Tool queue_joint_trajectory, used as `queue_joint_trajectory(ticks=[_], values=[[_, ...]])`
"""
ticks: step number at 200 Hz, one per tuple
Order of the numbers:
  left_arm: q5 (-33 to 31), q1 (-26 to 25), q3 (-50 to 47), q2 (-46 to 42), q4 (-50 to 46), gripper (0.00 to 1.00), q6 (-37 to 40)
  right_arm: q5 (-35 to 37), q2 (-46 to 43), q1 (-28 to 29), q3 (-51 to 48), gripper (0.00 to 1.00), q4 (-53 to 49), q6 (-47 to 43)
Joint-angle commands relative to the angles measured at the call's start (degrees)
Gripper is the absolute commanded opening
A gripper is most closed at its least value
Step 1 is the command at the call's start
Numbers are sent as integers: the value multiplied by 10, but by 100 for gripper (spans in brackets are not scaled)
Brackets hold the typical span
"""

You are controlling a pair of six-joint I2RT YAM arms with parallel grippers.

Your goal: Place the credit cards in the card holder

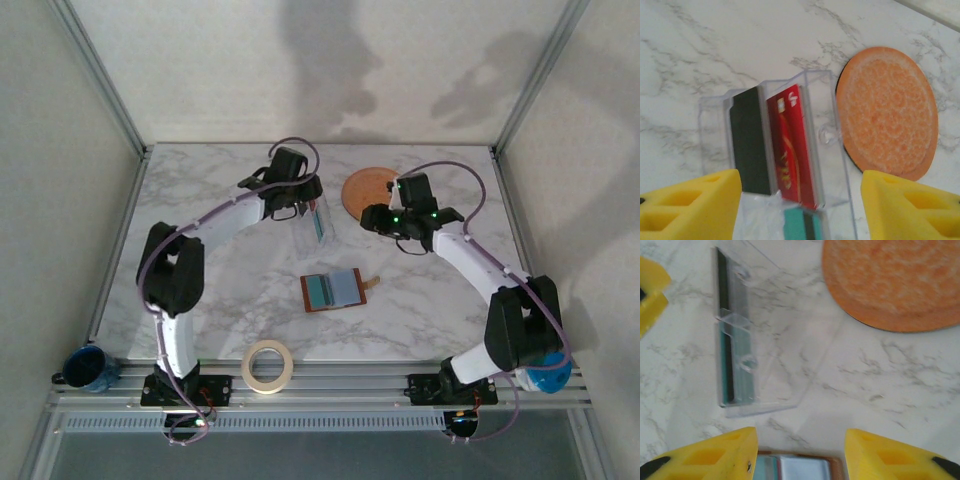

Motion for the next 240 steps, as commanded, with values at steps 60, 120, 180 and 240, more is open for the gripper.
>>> queue_joint_trajectory(ticks=[60, 120, 180, 240], values=[[-12, -13, 105, 112, -19, 68, -28, -56, -7, -25, -25, 51, -1, -11], [-1, -23, 122, 120, -11, 65, -25, -63, -1, -29, -33, 51, 6, -10], [11, -24, 122, 118, -11, 47, -18, -66, 4, -30, -32, 52, 1, -11], [-1, -29, 113, 101, -4, 30, 0, -73, 17, -30, -27, 52, -4, -13]])
